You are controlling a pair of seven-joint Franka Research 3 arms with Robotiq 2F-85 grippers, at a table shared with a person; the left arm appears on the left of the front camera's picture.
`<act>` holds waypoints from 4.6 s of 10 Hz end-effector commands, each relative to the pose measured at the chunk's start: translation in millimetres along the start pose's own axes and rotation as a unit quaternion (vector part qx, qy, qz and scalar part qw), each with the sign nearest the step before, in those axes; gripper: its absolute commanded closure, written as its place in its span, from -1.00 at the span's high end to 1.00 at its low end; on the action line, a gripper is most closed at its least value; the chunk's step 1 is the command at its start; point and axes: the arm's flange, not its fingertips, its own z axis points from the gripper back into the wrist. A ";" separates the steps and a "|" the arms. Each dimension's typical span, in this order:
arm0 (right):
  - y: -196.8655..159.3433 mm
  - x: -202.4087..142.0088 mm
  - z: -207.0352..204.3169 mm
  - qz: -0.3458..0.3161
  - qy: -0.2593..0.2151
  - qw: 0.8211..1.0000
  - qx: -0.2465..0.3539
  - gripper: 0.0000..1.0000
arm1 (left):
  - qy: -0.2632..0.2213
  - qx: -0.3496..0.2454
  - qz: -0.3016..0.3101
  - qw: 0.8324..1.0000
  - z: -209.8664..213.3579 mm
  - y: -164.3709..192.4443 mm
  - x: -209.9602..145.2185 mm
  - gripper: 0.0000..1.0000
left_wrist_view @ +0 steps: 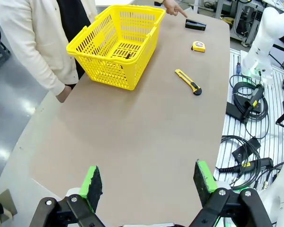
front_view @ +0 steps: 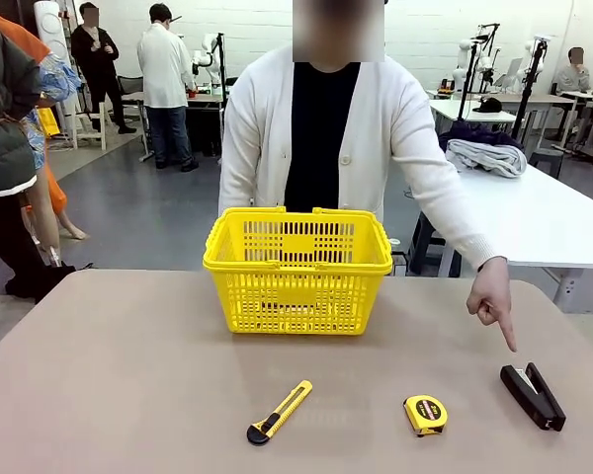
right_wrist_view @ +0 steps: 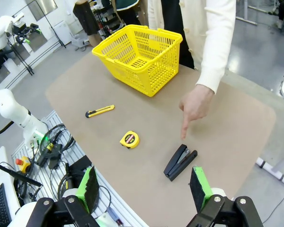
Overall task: Place the items the person wants into the basket.
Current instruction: Pick up the item the person points to and place it in the Market Basket.
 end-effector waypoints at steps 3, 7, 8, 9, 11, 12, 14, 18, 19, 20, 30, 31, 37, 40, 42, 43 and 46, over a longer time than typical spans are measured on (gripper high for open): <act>0.0 0.0 0.0 0.000 0.000 1.000 0.000 1.00 | -0.004 -0.001 -0.007 1.000 1.5 0.5 0.1 1.00; 16.9 72.6 -80.3 -0.095 0.212 0.963 -0.135 1.00 | -0.004 -0.001 -0.007 1.000 1.5 0.5 0.1 1.00; 23.1 75.6 -108.1 -0.112 0.255 0.945 -0.171 1.00 | -0.004 -0.001 -0.007 1.000 1.5 0.5 0.1 1.00; 23.0 85.6 -135.4 -0.129 0.254 0.938 -0.198 1.00 | -0.004 -0.001 -0.007 1.000 1.5 0.5 0.1 1.00; 24.4 76.7 -180.6 -0.143 0.256 0.927 -0.232 1.00 | -0.004 -0.001 -0.007 1.000 1.5 0.5 0.1 1.00; 17.5 72.4 -206.8 -0.152 0.270 0.921 -0.236 1.00 | -0.004 -0.001 -0.007 1.000 1.5 0.5 0.1 1.00; 5.9 45.5 -234.0 -0.149 0.296 0.912 -0.241 1.00 | -0.004 -0.001 -0.007 1.000 1.5 0.5 0.1 1.00; -28.5 1.2 -275.8 -0.186 0.337 0.898 -0.213 1.00 | -0.004 -0.001 -0.007 1.000 1.5 0.5 0.1 1.00; -30.3 -8.3 -281.0 -0.185 0.345 0.897 -0.206 1.00 | -0.004 -0.001 -0.007 1.000 1.5 0.5 0.1 1.00; -32.5 -12.4 -284.4 -0.187 0.345 0.899 -0.195 1.00 | -0.004 -0.001 -0.007 1.000 1.5 0.5 0.1 1.00; -30.0 -22.2 -326.4 -0.204 0.373 0.877 -0.223 1.00 | -0.004 -0.001 -0.007 1.000 1.5 0.5 0.1 1.00; -31.3 -26.7 -337.2 -0.212 0.375 0.875 -0.221 1.00 | -0.004 -0.001 -0.007 1.000 1.5 0.5 0.1 1.00; -47.3 -54.3 -386.7 -0.205 0.365 0.864 -0.279 1.00 | -0.004 -0.001 -0.007 1.000 1.5 0.5 0.1 1.00; -48.4 -68.5 -398.9 -0.198 0.372 0.855 -0.302 1.00 | -0.004 -0.001 -0.007 1.000 1.5 0.5 0.1 1.00; -49.2 -76.2 -401.9 -0.206 0.378 0.851 -0.301 1.00 | -0.004 -0.001 -0.007 1.000 1.5 0.5 0.1 1.00; -48.4 -78.0 -402.5 -0.207 0.378 0.851 -0.301 1.00 | -0.004 -0.001 -0.007 1.000 1.5 0.5 0.1 1.00; -50.0 -84.2 -406.8 -0.200 0.394 0.845 -0.301 1.00 | -0.004 -0.001 -0.007 1.000 1.5 0.5 0.1 1.00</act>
